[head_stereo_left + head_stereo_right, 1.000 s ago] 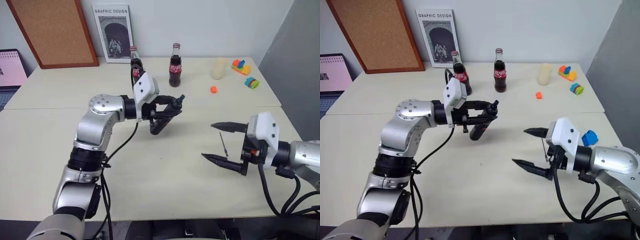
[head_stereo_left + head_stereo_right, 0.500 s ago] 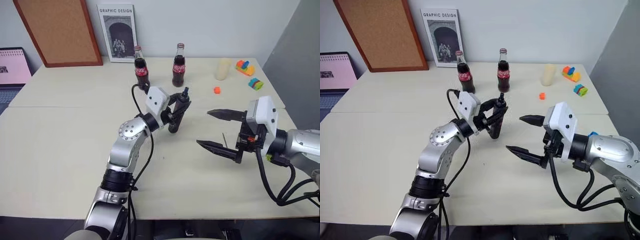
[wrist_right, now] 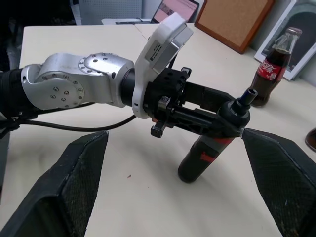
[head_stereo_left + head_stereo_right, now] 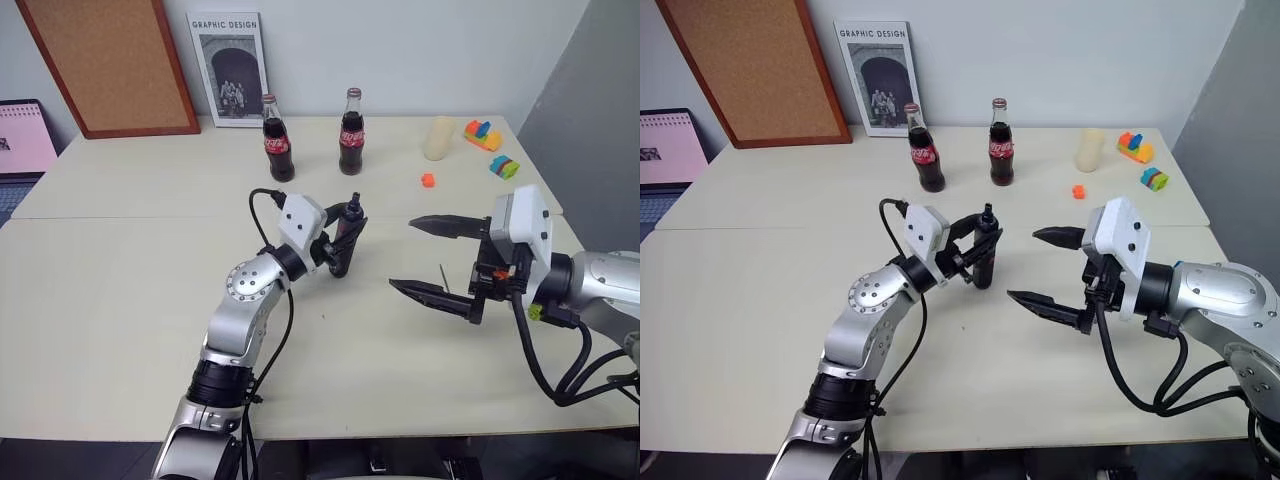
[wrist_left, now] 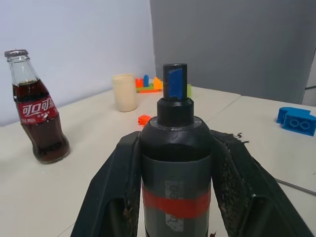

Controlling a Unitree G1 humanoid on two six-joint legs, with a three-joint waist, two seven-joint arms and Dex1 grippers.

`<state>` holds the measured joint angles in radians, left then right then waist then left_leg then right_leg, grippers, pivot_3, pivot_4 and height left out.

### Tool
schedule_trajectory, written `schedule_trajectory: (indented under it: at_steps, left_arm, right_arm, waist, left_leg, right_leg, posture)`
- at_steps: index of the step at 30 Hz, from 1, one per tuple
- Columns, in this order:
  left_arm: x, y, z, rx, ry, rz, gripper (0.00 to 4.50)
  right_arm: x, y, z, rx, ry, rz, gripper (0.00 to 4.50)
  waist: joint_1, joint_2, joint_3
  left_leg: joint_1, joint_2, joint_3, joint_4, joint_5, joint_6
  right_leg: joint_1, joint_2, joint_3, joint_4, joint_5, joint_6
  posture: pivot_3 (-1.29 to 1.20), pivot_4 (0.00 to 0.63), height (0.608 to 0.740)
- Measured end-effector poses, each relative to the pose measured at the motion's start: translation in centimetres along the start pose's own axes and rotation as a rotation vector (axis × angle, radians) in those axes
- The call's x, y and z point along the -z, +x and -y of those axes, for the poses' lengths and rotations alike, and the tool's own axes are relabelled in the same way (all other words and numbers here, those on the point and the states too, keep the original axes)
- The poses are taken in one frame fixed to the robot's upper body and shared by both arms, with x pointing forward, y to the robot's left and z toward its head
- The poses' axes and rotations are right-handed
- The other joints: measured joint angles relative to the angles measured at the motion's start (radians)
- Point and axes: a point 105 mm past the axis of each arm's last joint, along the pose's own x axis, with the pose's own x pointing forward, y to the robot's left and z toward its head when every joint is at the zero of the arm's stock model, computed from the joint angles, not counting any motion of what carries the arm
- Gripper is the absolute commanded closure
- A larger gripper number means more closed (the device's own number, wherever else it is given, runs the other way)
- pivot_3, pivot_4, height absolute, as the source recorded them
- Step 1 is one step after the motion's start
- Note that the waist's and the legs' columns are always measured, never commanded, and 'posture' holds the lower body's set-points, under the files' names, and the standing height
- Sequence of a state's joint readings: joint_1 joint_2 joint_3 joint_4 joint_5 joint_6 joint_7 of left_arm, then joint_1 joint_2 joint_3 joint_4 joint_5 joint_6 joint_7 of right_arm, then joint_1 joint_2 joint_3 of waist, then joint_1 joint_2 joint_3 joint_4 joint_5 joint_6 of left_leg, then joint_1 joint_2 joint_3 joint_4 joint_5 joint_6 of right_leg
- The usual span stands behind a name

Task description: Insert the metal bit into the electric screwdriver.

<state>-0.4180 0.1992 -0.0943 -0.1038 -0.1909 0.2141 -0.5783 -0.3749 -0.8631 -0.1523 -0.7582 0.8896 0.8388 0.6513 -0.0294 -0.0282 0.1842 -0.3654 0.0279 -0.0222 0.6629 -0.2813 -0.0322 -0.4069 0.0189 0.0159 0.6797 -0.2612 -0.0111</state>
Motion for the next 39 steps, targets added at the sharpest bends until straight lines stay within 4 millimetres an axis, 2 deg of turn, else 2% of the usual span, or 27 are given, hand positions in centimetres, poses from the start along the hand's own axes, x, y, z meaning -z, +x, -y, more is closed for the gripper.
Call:
schedule_trajectory:
  at_steps: [9,14,21,31,33,38,39]
  left_arm:
    - [0.0,-1.2,-1.2,-0.050,-0.002,-0.007,2.87]
    - [-0.1,-1.6,-0.9,-0.062,0.003,0.000,2.87]
    - [-0.1,-1.6,0.0,-0.079,0.009,0.009,2.87]
    - [0.0,-1.0,1.6,-0.076,0.037,0.041,2.87]
    - [0.0,-0.8,1.9,-0.071,0.043,0.045,2.87]
    - [0.0,-0.7,2.1,-0.077,0.049,0.057,2.87]
    - [0.0,-0.7,2.2,-0.078,0.052,0.061,2.87]
  right_arm:
    - [-0.1,0.0,0.3,-0.011,0.031,0.008,0.00]
    - [1.1,-1.0,1.9,0.064,0.026,-0.089,0.00]
    - [6.3,-3.1,6.2,0.349,0.099,-0.351,0.00]
    - [14.4,-3.8,5.0,0.474,0.416,-0.706,0.00]
    - [15.3,-4.0,5.1,0.495,0.451,-0.744,0.00]
    - [15.9,-3.8,6.3,0.553,0.517,-0.774,0.00]
    - [16.1,-3.7,6.4,0.561,0.544,-0.786,0.36]
  waist:
    - [-0.002,0.000,0.000]
    - [-0.001,0.000,0.000]
    - [0.000,0.000,0.000]
    - [0.004,0.000,0.000]
    - [0.004,0.000,0.000]
    - [0.004,0.000,0.000]
    - [0.004,0.000,0.000]
  left_leg:
    - [0.000,0.000,0.000,0.000,0.000,0.000]
    - [0.000,0.001,0.000,0.000,0.000,0.000]
    - [0.000,0.001,0.002,-0.001,0.000,0.000]
    - [-0.001,0.000,0.002,-0.001,0.000,0.000]
    - [-0.002,-0.001,0.002,-0.001,0.000,0.000]
    - [-0.003,0.000,0.001,-0.002,0.000,0.000]
    - [-0.004,0.000,0.001,-0.002,0.000,0.000]
  right_leg:
    - [0.000,0.002,0.000,0.000,0.000,0.000]
    - [0.000,0.002,0.000,-0.001,0.000,0.000]
    - [0.000,0.001,0.001,-0.001,0.000,0.000]
    - [0.000,-0.003,0.001,-0.004,0.000,0.000]
    - [0.000,-0.003,0.001,-0.004,0.000,0.001]
    - [0.000,-0.003,0.000,-0.006,0.000,0.001]
    - [0.000,-0.003,0.000,-0.006,0.000,0.001]
  posture:
    - [0.00,0.150,0.740]
    - [0.00,0.150,0.740]
    - [0.00,0.150,0.740]
    - [0.00,0.150,0.740]
    - [0.00,0.150,0.740]
    - [0.00,0.150,0.740]
    - [0.00,0.150,0.740]
